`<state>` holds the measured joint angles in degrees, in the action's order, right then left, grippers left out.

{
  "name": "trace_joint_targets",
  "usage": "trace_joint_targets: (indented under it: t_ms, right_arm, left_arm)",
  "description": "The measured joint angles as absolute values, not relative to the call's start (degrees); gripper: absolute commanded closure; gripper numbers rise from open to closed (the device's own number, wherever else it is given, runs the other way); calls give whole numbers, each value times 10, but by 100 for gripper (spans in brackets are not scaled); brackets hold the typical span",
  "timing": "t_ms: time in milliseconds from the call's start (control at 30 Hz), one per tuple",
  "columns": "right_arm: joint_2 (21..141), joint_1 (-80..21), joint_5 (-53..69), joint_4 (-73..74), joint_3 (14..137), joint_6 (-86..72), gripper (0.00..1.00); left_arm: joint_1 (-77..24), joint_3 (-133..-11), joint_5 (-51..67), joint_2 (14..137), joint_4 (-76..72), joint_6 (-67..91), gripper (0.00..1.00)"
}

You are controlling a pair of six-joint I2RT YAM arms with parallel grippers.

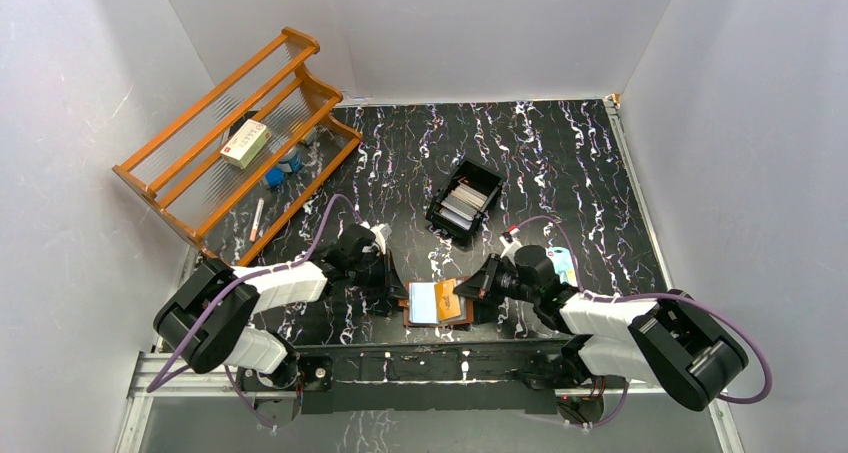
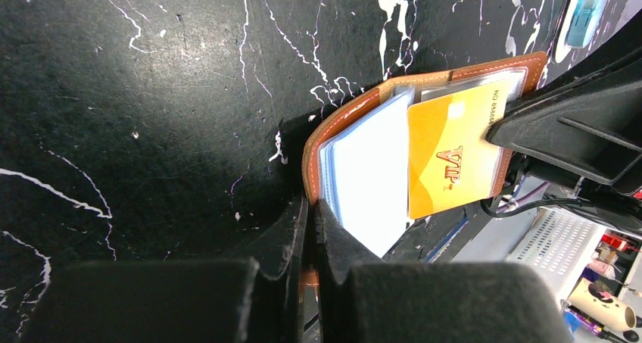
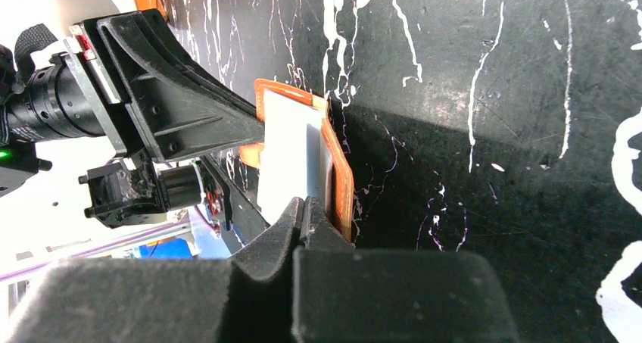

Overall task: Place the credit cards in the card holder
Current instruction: Insert the credit card into the card holder.

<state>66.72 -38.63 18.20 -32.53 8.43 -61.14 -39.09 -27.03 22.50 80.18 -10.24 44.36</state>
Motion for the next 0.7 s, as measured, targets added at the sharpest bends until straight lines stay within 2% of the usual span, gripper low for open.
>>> trace_joint_targets:
  t_ms: [700]
  right_arm:
    - [681, -386, 179, -331, 76, -616, 100]
  left_arm:
    - [-391, -268, 225, 802, -103, 451, 100]
